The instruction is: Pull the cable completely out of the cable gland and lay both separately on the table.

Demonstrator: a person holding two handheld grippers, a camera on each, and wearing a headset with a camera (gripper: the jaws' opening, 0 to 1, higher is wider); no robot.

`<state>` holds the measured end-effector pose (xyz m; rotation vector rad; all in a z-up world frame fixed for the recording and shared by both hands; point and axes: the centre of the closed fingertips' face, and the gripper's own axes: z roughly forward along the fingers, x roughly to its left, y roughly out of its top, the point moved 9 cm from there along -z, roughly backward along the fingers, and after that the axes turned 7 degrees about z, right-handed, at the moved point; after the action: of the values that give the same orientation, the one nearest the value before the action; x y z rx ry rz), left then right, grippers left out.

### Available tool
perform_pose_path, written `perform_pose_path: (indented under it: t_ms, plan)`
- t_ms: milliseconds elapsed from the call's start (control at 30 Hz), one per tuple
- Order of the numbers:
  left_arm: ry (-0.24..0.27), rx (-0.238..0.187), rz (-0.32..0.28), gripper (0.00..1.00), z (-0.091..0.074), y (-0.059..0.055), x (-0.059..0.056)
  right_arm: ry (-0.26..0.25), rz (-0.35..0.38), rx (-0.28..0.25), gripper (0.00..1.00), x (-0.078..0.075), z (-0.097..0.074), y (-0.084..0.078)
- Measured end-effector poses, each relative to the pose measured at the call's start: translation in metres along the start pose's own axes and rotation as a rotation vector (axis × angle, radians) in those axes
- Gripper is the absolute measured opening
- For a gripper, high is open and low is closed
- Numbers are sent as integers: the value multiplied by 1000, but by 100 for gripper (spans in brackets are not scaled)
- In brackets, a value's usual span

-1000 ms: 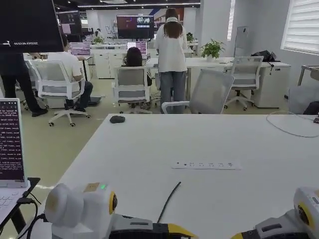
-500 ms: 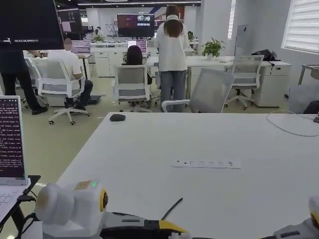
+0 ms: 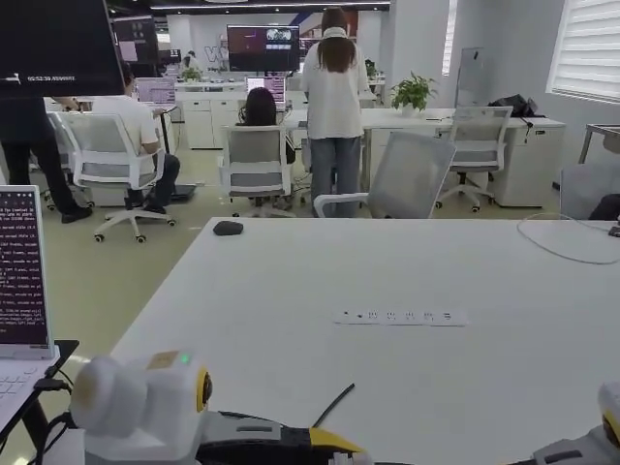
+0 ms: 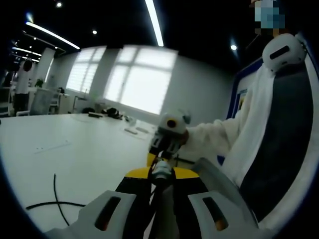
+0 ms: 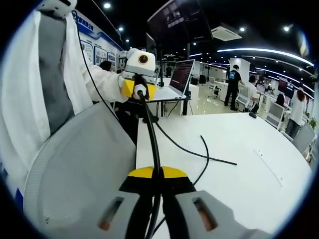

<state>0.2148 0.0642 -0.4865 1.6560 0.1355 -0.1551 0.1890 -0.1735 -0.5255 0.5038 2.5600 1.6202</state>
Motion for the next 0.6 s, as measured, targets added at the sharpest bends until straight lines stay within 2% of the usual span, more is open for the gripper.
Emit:
perform_pose_path:
  t_ms: [100,167,233,367,467,600]
  plan:
    - [10,13,1,16,1,0,1,-5,15,-2,2,-1,-2,1]
    - [20,5,0,16,1,1,2,-8,24,-2,3,-1,-5,6]
    - [29,-3,-2,16,0,2,3,-7,13,-17,8,0,-6,12]
    - [37,-3,-2,16,1,2,5,30,-2,-78,16,5,-7,34]
    - [31,7,-4,16,4,1,5,56,-17,-135,18,9,-6,53]
    - [24,13,-2,16,8,2,5,82,-42,-176,18,12,-1,70]
